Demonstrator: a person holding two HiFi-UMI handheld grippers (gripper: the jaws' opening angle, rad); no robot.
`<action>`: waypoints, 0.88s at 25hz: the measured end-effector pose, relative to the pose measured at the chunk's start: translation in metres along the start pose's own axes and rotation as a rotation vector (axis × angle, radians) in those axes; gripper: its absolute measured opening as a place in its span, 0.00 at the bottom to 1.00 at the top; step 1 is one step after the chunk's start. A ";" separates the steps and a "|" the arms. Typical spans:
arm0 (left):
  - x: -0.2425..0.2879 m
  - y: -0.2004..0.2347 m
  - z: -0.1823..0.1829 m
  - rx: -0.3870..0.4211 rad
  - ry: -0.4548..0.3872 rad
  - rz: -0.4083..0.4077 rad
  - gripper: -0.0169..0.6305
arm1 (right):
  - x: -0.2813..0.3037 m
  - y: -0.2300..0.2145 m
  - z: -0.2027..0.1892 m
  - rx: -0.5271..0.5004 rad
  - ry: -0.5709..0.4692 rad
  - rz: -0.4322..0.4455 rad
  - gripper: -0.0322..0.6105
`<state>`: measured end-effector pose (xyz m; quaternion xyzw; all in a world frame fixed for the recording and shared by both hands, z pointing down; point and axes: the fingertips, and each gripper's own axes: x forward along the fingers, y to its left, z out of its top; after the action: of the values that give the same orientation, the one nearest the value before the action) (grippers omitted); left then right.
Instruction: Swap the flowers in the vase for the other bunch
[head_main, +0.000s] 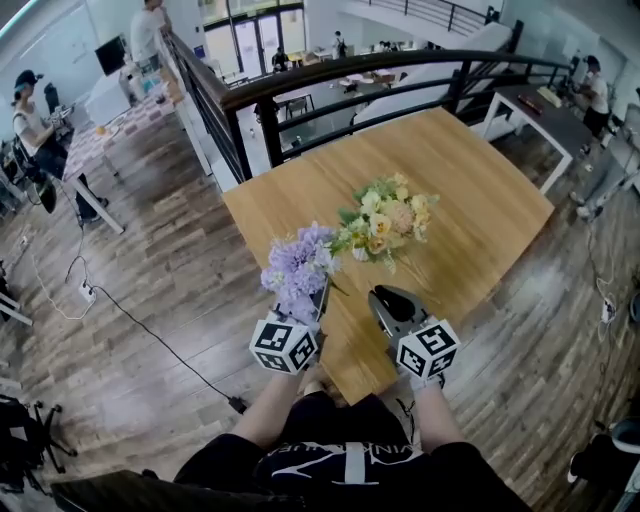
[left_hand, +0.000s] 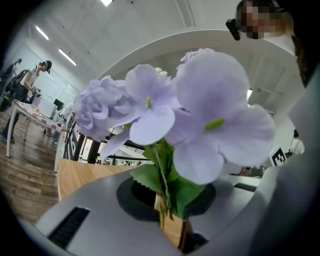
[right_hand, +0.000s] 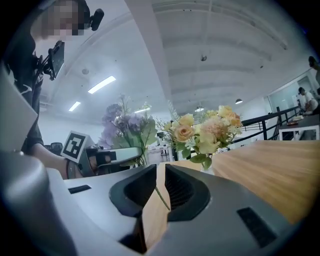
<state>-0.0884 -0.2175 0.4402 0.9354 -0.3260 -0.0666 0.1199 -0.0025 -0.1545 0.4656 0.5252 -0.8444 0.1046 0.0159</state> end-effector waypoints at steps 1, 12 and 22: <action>-0.006 -0.003 0.000 0.002 -0.003 0.005 0.11 | -0.005 0.003 0.002 -0.004 -0.001 0.007 0.16; -0.065 -0.044 0.005 0.002 -0.030 0.097 0.11 | -0.057 0.050 0.019 -0.008 -0.039 0.077 0.16; -0.110 -0.108 -0.017 -0.005 0.001 0.085 0.11 | -0.125 0.085 -0.004 0.030 -0.038 0.074 0.16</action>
<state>-0.1070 -0.0638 0.4326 0.9204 -0.3652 -0.0616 0.1250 -0.0221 -0.0068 0.4387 0.4957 -0.8617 0.1078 -0.0121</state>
